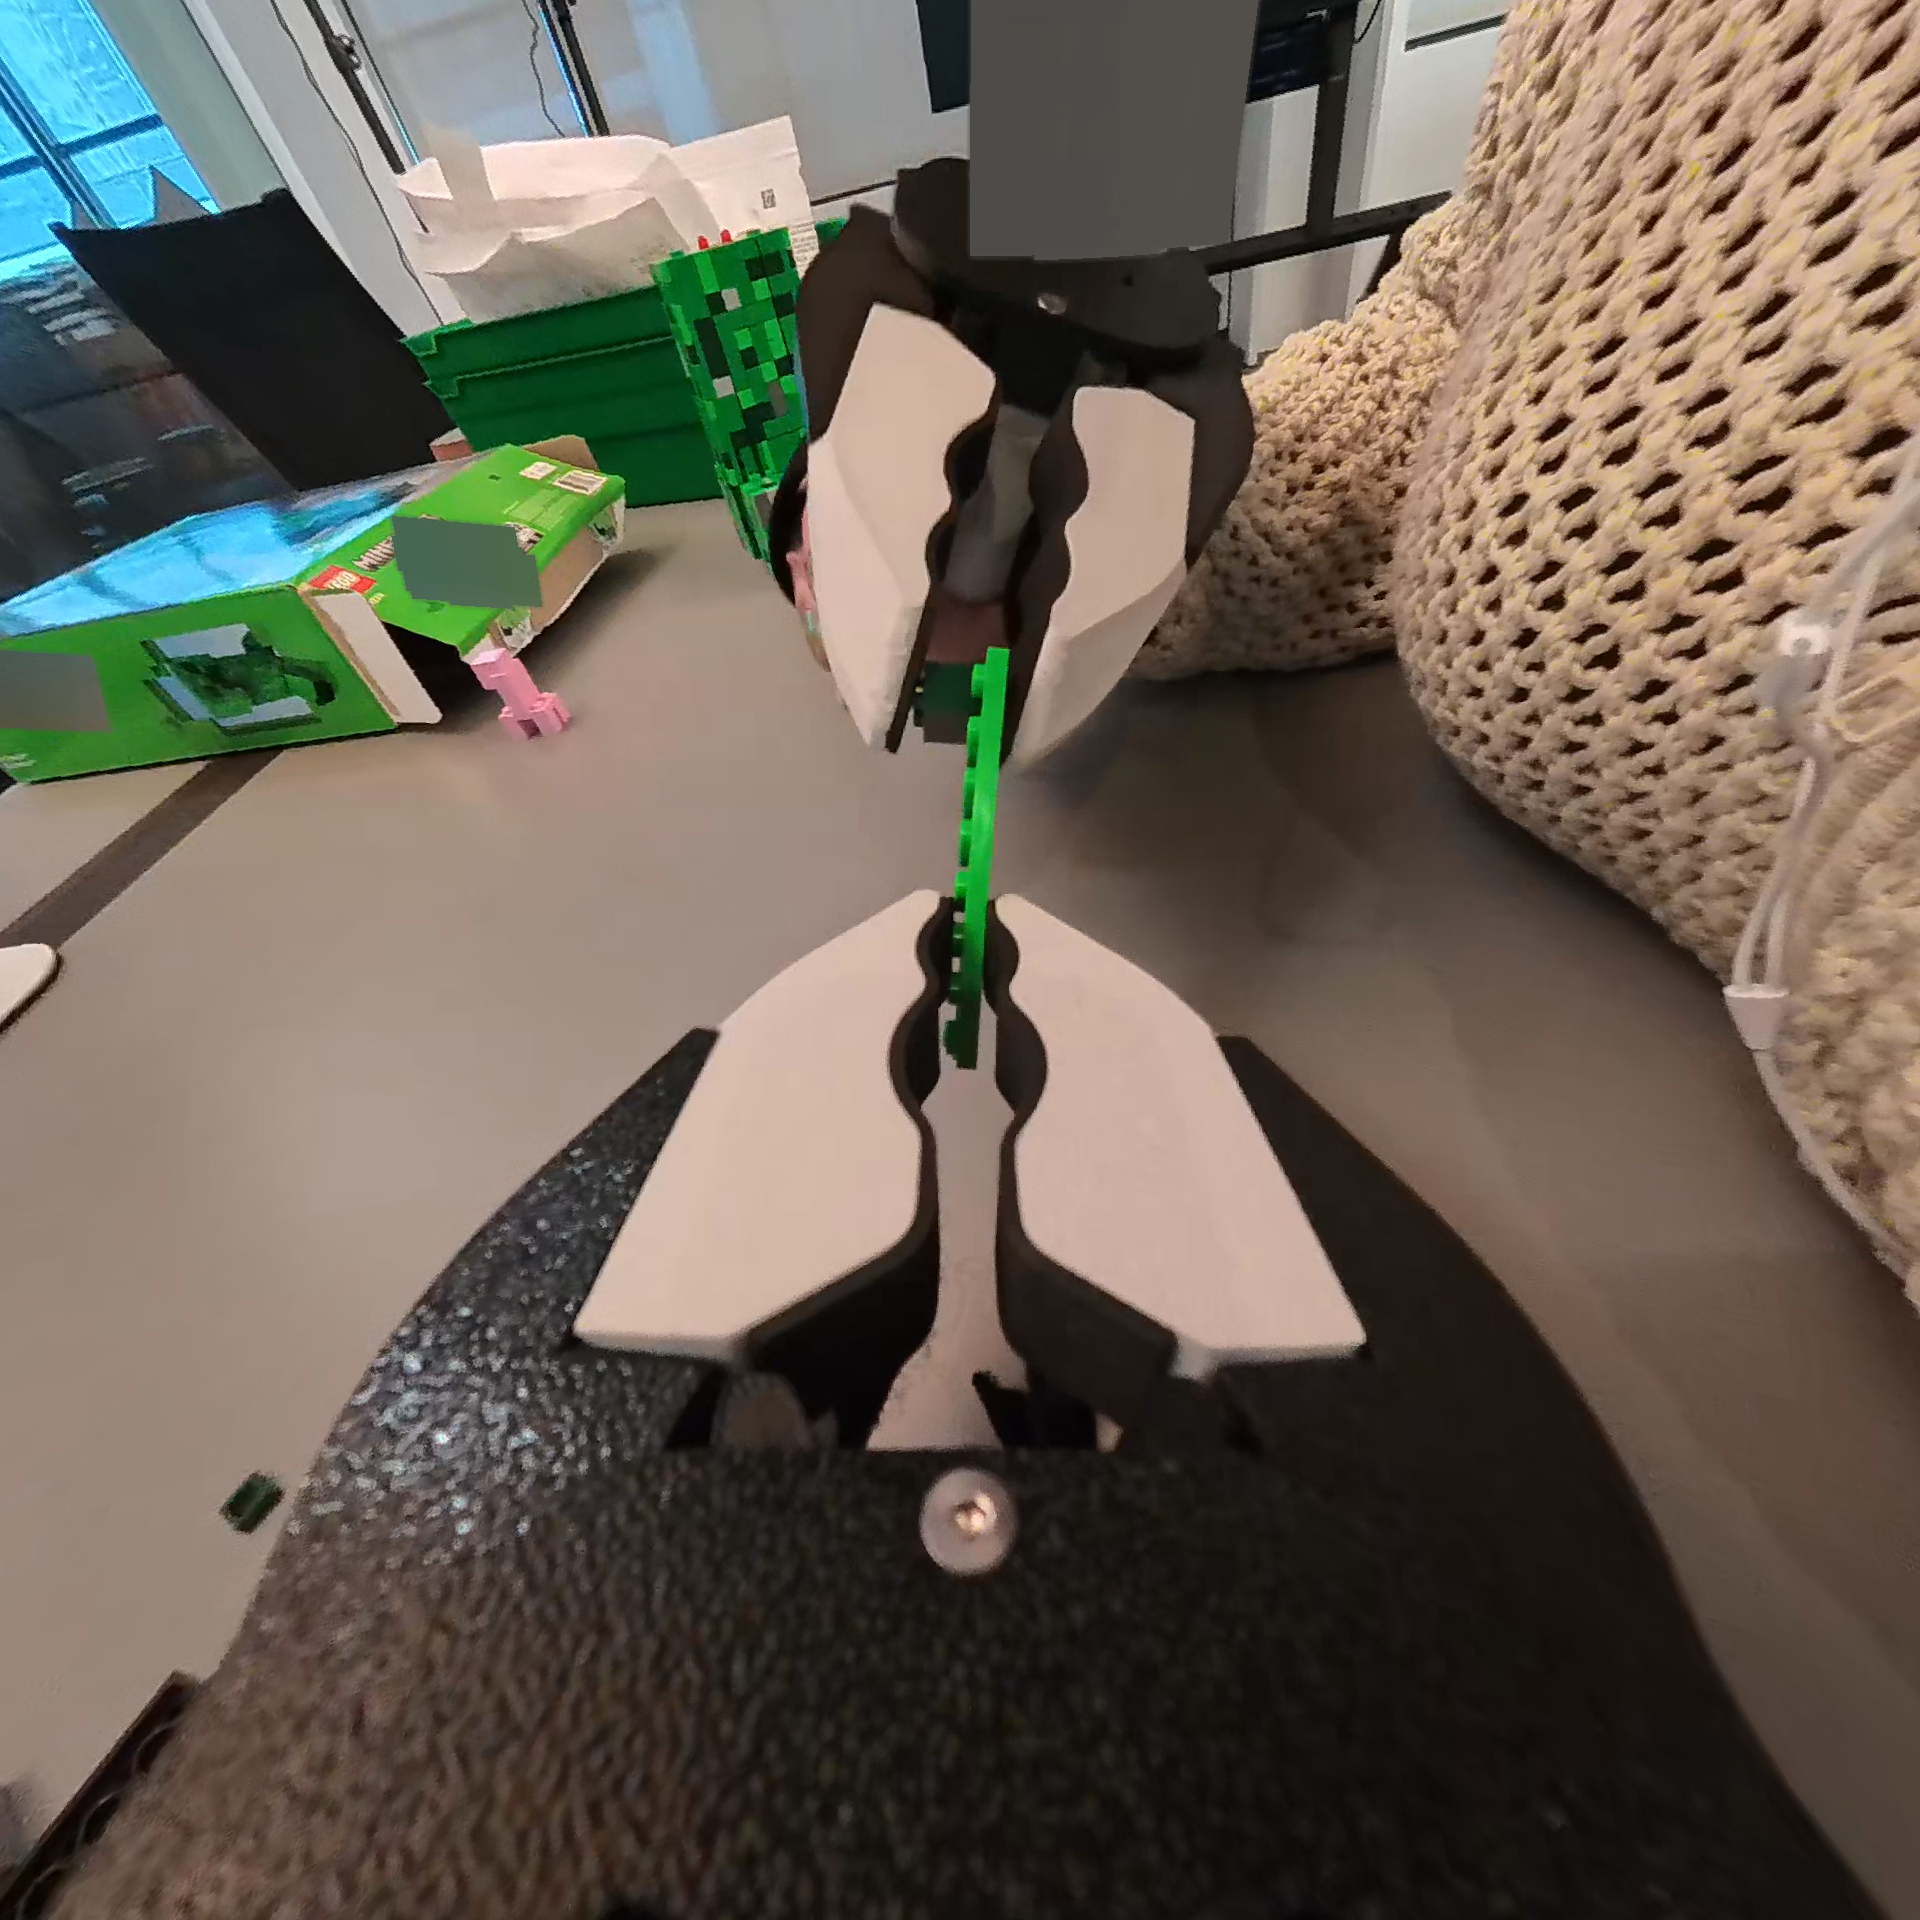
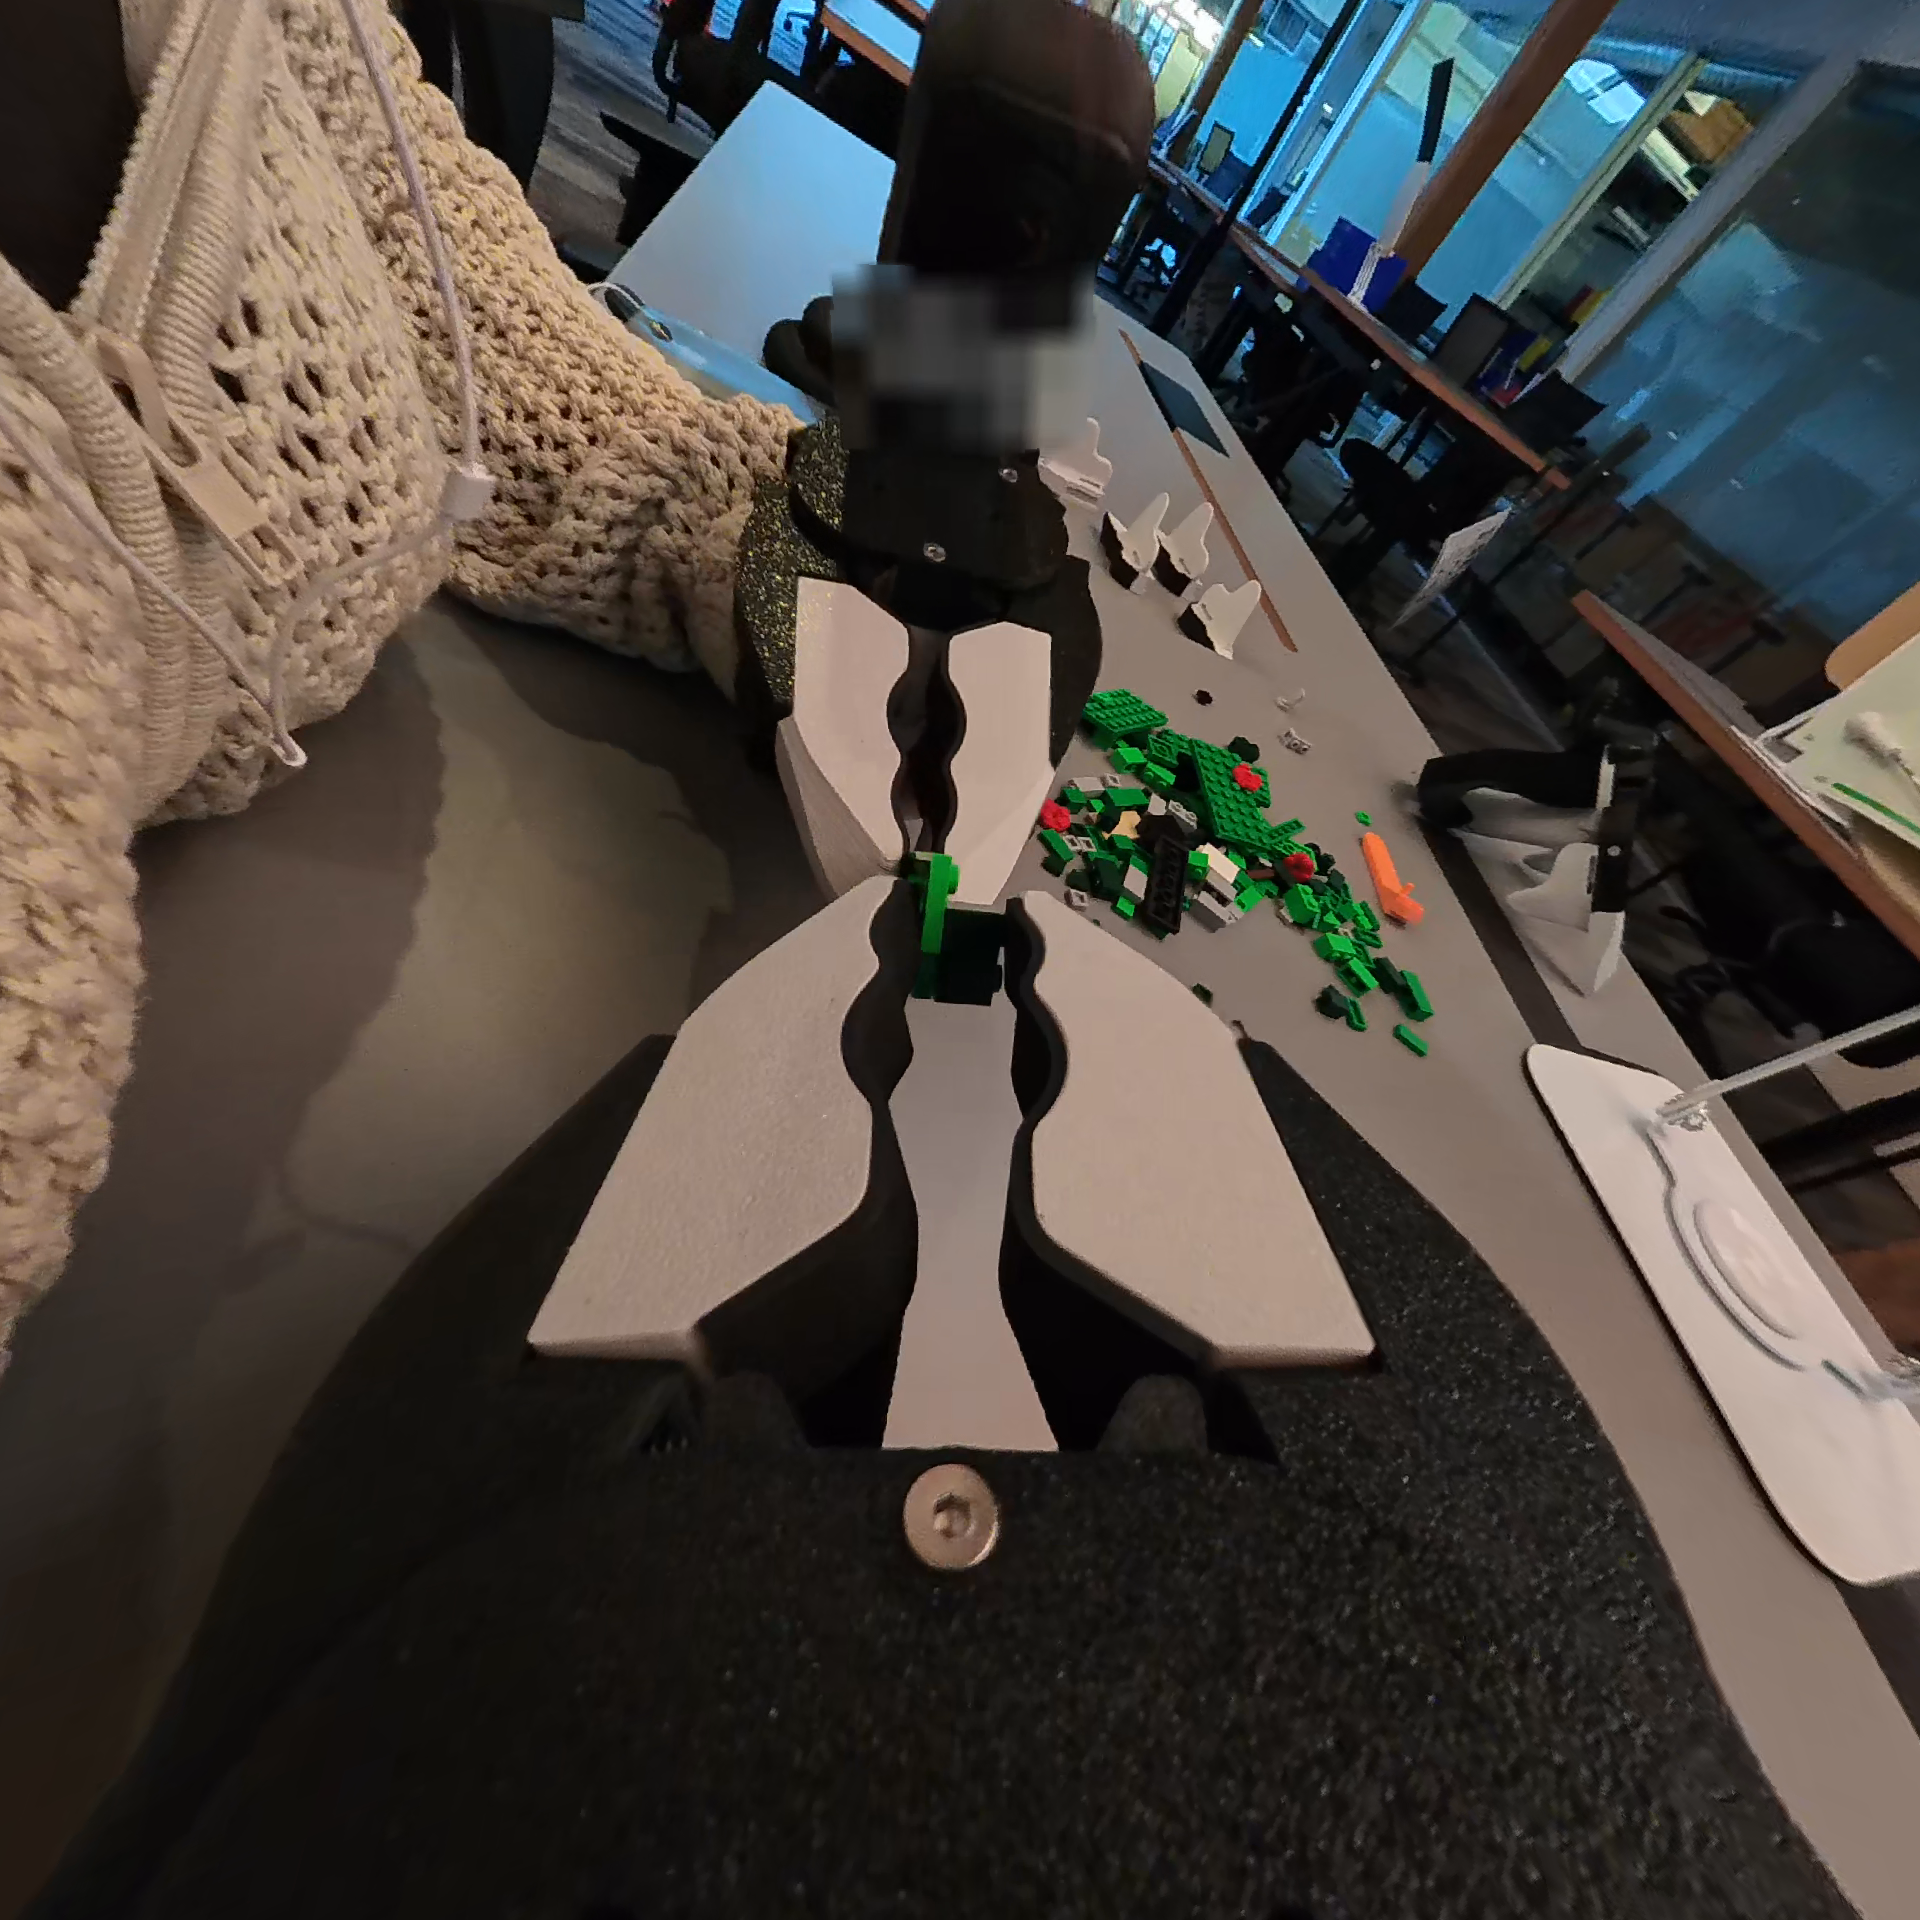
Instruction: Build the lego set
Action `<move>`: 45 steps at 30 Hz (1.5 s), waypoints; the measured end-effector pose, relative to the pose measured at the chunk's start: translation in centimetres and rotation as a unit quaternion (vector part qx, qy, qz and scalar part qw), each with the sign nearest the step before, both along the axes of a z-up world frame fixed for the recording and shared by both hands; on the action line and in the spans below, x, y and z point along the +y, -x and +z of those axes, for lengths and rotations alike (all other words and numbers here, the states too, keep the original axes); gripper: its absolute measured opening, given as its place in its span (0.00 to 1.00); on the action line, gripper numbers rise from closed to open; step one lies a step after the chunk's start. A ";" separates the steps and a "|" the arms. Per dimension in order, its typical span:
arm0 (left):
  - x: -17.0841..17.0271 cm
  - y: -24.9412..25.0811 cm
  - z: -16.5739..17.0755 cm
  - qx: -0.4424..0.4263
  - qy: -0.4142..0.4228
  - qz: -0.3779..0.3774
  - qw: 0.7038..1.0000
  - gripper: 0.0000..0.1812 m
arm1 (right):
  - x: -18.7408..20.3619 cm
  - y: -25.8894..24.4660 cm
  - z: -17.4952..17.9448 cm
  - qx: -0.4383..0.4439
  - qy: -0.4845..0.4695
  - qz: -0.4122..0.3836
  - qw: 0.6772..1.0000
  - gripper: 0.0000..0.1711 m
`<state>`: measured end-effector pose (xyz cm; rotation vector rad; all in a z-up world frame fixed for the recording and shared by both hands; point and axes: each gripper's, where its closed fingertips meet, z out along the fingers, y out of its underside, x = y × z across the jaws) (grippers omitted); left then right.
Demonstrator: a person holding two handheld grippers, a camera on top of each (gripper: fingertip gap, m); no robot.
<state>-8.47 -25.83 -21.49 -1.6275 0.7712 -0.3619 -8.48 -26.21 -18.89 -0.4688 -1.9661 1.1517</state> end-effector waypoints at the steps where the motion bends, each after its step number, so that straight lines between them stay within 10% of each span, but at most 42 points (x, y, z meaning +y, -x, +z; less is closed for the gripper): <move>1: 0.0 0.1 0.1 -0.001 -0.002 0.002 1.000 0.02 | 0.0 0.1 0.1 0.004 0.001 -0.003 1.000 0.09; 9: 1.3 0.9 -1.1 0.116 -0.040 0.076 0.990 0.18 | -0.7 0.1 -0.7 -0.006 -0.008 0.003 1.000 0.09; 14: 1.0 -0.1 -1.7 0.169 -0.055 0.060 0.982 0.02 | -1.0 0.1 -0.6 -0.006 -0.009 0.009 1.000 0.09; 45: 0.6 -1.1 -2.1 0.144 -0.043 0.019 0.988 0.01 | -0.5 -0.7 -0.8 -0.034 -0.001 0.036 0.999 0.17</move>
